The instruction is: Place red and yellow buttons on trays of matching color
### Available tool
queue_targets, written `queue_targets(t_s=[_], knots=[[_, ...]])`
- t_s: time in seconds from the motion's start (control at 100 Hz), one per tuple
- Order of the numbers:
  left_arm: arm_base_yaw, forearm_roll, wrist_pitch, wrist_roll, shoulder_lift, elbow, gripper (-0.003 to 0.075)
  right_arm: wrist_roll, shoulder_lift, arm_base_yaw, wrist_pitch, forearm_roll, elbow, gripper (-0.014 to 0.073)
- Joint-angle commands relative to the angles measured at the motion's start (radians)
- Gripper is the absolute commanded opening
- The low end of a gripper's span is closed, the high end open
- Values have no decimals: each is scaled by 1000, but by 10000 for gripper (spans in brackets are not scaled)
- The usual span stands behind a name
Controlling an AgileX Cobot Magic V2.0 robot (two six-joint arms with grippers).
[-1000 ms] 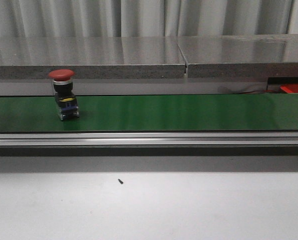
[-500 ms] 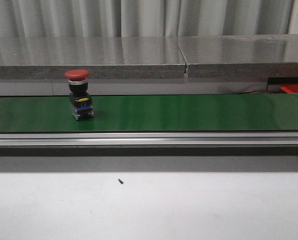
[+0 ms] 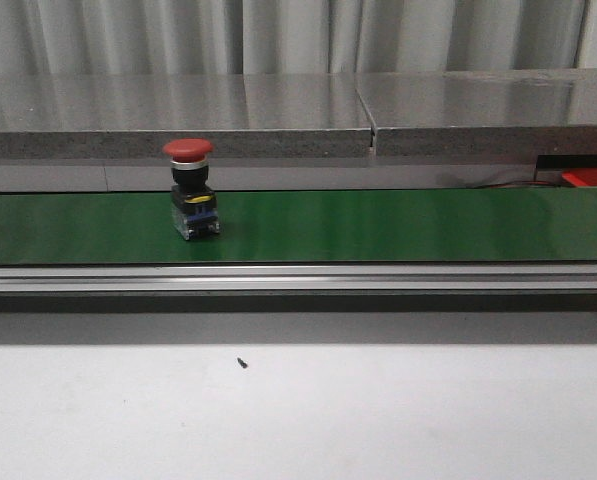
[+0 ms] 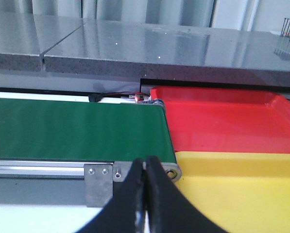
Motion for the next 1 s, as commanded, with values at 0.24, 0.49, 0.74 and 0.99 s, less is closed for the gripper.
queue_targets(t_s=[0.24,0.49,0.74,0.99], knots=[[-8,-18,2,1,-193,45,-19,-3,-16,-3,-157,-15,-20,-69],[-8,-18,14,1,-203,45,-19,-3,63,-3,-11,-15,-154,-69],[-8,-18,14,1,-203,45,-19,-4,242,-1,159,-8,-325,-69],[-8,-18,14,1,-203,45,-19,-11,427,1,269,-8,-477,-69]])
